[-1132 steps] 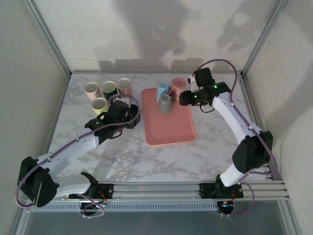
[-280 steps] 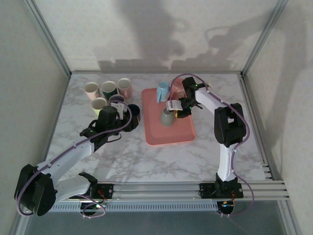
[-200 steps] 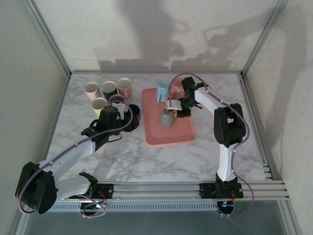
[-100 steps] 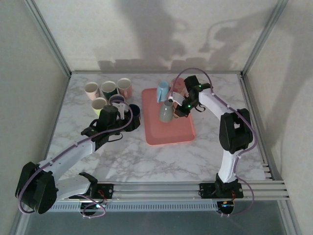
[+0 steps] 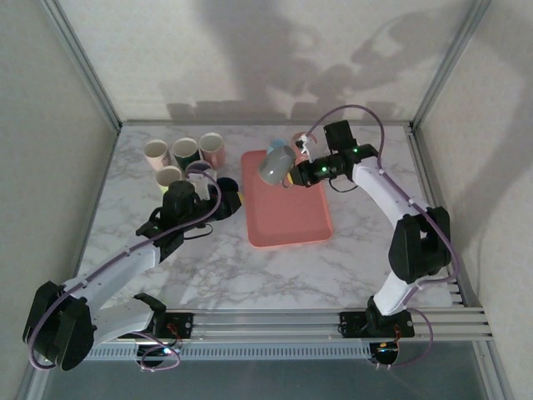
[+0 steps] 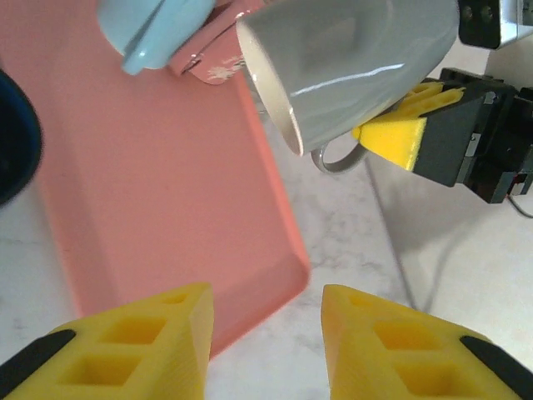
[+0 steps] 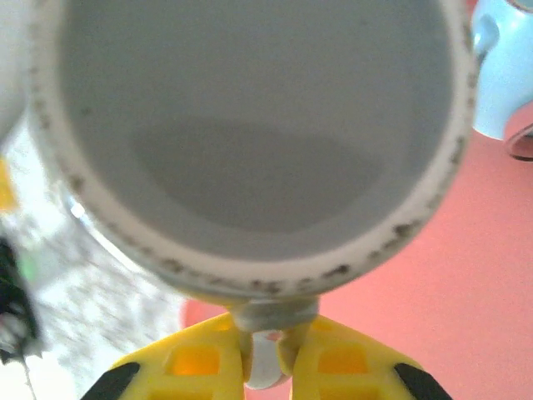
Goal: Turn the mug right side up
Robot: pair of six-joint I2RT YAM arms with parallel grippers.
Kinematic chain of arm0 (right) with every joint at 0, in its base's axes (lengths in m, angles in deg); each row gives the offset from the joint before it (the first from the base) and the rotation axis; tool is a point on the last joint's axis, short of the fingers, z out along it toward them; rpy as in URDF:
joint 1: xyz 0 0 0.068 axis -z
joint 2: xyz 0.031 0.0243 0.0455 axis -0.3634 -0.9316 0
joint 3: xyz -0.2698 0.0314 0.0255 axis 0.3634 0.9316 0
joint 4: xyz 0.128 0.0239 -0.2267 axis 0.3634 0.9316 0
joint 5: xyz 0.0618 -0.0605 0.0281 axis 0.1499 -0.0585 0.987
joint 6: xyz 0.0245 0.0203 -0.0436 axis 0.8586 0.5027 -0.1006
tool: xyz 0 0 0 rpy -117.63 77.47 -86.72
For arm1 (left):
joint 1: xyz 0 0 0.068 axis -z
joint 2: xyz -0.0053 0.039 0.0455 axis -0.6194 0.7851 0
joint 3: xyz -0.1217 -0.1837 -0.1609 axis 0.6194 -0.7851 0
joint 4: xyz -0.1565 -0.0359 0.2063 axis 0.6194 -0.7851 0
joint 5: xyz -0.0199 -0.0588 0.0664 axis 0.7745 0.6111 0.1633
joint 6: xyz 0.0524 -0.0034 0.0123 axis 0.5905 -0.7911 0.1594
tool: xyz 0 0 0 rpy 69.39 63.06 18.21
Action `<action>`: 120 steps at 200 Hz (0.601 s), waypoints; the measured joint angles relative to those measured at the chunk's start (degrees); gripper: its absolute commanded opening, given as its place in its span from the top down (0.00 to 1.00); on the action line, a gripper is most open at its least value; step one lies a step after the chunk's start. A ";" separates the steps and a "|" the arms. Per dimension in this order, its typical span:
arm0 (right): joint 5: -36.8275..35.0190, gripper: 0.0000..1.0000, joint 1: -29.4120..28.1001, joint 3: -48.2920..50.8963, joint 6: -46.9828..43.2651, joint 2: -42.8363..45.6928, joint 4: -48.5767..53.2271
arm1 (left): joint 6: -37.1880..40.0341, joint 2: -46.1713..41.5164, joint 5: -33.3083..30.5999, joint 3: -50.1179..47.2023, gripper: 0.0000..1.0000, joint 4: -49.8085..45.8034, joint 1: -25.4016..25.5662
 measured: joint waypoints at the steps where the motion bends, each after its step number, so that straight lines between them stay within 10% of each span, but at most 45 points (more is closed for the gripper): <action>1: 0.13 1.00 0.00 0.13 0.24 0.11 -0.20 | -0.15 -0.02 0.07 -0.11 0.60 0.26 -0.02; 120: 15.32 1.00 -0.02 11.19 32.52 10.32 -27.98 | -13.33 -6.84 -0.13 -8.85 0.58 24.30 2.25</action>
